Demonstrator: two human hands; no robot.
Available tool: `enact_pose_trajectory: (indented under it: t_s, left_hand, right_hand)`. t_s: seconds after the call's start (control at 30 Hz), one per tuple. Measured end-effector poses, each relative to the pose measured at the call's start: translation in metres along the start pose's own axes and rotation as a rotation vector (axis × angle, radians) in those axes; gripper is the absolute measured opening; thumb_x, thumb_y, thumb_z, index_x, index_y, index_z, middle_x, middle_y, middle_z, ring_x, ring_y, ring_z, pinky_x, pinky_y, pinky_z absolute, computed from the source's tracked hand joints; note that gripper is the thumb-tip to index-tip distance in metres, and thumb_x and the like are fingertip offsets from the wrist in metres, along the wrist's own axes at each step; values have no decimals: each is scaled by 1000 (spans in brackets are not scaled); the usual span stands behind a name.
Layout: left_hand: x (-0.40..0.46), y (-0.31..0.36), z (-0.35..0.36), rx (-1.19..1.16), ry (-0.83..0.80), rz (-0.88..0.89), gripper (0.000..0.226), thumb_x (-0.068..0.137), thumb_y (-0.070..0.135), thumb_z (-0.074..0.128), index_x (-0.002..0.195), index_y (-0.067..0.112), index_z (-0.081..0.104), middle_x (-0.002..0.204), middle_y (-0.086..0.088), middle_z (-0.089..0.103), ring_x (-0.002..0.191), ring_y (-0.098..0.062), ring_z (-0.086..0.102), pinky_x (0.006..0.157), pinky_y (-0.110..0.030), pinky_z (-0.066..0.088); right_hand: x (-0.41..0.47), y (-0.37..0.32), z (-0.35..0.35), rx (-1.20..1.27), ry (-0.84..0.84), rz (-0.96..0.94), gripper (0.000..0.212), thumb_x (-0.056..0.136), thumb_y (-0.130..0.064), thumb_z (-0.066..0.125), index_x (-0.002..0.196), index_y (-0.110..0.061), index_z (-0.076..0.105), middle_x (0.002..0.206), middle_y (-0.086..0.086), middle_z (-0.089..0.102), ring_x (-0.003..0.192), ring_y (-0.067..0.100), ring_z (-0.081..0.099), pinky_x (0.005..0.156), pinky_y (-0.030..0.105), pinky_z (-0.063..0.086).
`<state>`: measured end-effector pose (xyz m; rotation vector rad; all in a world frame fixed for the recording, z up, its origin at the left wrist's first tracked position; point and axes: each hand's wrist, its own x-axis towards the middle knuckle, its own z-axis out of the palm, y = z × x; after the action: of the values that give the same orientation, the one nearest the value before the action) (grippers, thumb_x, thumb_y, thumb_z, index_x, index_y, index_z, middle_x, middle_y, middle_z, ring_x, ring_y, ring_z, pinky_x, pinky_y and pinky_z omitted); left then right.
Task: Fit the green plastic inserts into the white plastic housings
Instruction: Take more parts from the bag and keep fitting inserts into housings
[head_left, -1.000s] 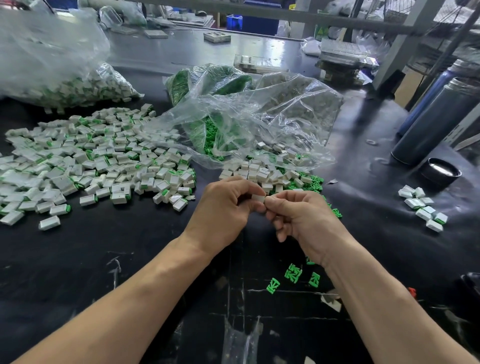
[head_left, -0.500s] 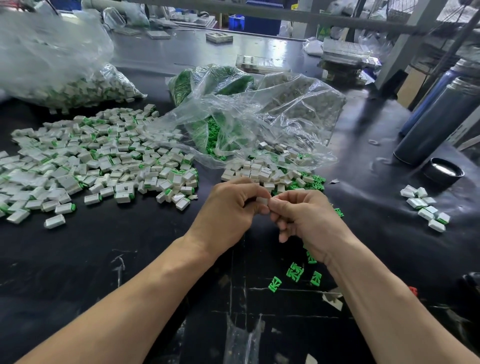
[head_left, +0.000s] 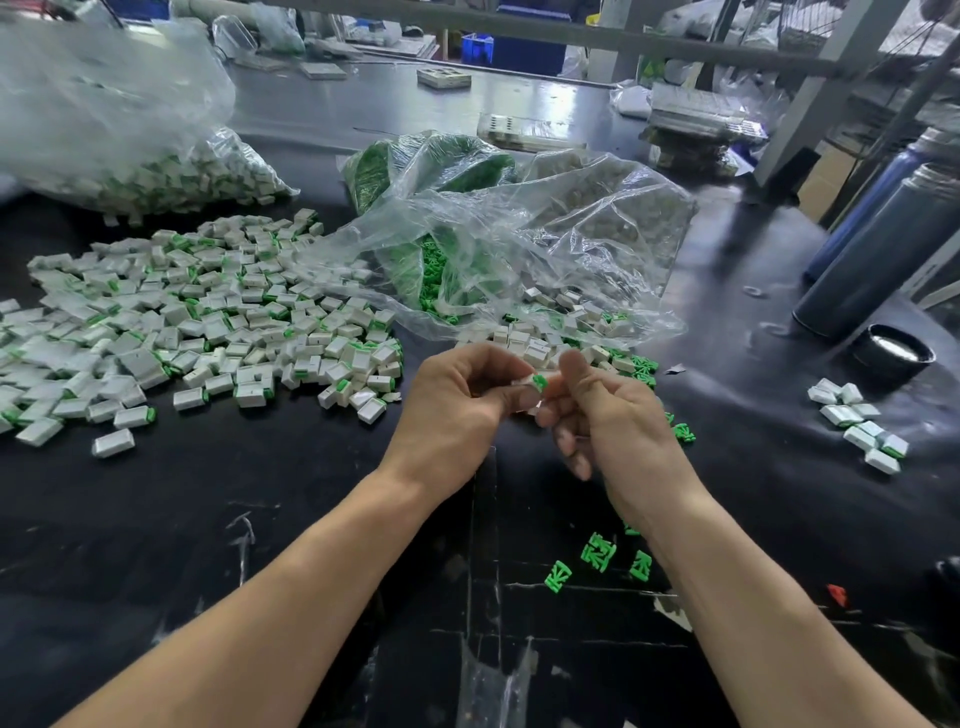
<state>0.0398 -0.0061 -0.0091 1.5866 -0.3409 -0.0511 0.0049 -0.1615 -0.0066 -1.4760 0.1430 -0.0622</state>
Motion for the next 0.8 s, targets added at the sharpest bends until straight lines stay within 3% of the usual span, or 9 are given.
enact_pose_trajectory:
  t_s: [0.1,0.17,0.33,0.47,0.6,0.8]
  left_hand:
    - [-1,2,5,-78,-9,-31,11,85,1,78,90,9,72,80,-12,71,75,-16,65,82,-34,55]
    - [-2,1,8,-119,-47,-53,10,88,3,76,95,2,69,75,-15,66,67,-22,62,78,-40,54]
    - [-5,-2,13,-143,-96,-65,12,91,4,73,99,-2,66,74,-12,70,64,-24,66,67,-33,57]
    - [-5,-1,14,-176,-85,-63,14,90,4,73,99,-4,67,78,-8,71,69,-18,67,68,-26,56]
    - [-7,-1,17,-182,-78,-64,8,90,1,73,96,-1,68,78,-5,71,72,-12,66,72,-22,55]
    - [-8,-1,18,-190,-72,-83,6,91,1,72,96,0,69,82,-6,72,78,-12,68,73,-19,55]
  right_hand:
    - [-4,0,8,-39,-31,64,64,93,-74,44,73,-23,77,69,7,67,45,16,49,34,21,31]
    - [-7,-1,15,-52,-36,78,69,99,-72,36,62,-27,73,65,6,65,44,16,48,35,21,29]
    - [-12,-7,24,-25,45,82,69,111,-49,36,54,-23,66,51,2,46,37,9,39,35,15,27]
    - [-13,-10,26,-6,45,89,73,111,-47,34,49,-28,66,53,0,38,38,8,33,35,16,25]
    - [-9,-2,26,-29,100,80,67,111,-45,35,56,-35,71,47,-9,41,37,4,35,36,17,27]
    - [2,15,29,-166,212,39,50,80,-66,36,68,-35,74,48,-12,52,47,7,49,54,31,36]
